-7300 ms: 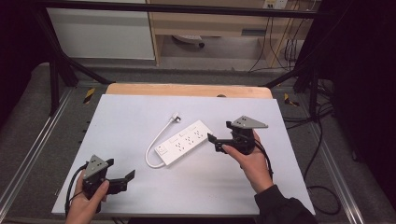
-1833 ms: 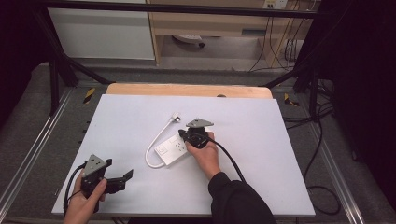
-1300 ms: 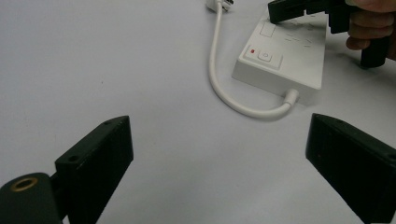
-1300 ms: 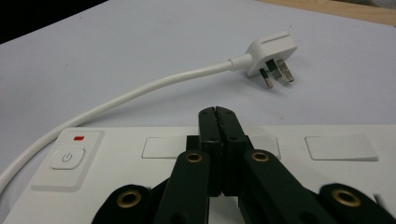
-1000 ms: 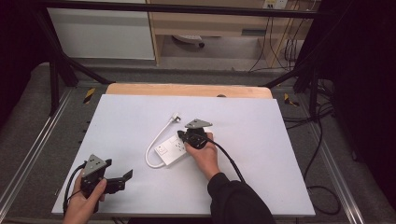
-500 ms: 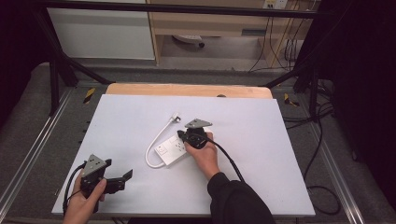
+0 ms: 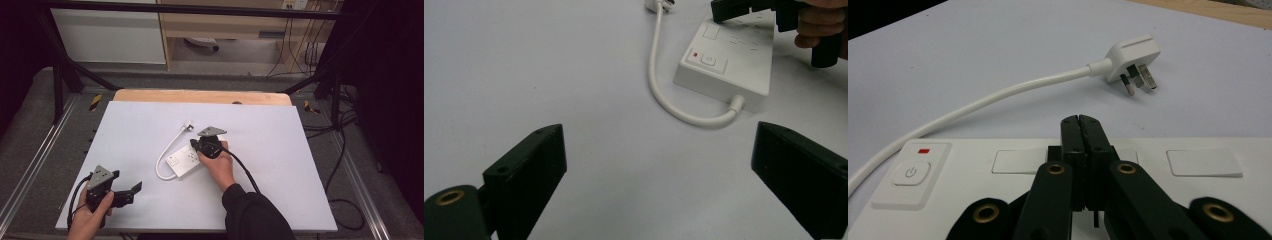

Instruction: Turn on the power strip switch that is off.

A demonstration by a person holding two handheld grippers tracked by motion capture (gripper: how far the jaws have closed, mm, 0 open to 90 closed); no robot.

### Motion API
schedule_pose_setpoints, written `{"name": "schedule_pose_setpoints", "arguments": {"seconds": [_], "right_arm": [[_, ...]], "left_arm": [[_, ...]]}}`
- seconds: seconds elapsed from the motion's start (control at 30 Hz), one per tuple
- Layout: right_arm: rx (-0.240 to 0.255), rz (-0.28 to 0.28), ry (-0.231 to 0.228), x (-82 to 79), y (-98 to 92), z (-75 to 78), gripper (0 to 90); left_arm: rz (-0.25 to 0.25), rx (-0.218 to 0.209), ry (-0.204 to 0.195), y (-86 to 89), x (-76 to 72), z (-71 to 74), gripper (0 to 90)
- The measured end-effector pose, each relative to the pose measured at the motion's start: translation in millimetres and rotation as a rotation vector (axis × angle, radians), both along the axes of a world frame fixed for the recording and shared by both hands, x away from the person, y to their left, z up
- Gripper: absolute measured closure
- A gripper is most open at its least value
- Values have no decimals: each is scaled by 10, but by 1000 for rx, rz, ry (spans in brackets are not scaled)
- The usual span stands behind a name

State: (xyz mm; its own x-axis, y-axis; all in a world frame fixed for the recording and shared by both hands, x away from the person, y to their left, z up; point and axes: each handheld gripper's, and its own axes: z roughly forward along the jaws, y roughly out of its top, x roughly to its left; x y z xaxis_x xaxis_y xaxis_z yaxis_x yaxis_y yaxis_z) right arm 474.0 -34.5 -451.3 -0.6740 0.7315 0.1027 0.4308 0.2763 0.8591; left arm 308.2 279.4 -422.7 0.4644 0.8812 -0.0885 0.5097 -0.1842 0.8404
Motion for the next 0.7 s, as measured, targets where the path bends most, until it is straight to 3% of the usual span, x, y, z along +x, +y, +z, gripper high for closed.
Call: {"name": "schedule_pose_setpoints", "arguments": {"seconds": [0.7], "right_arm": [[-3, -6, 3, 22, -34, 24, 900]], "left_arm": [[-1, 0, 0, 2, 2, 0, 76]]}}
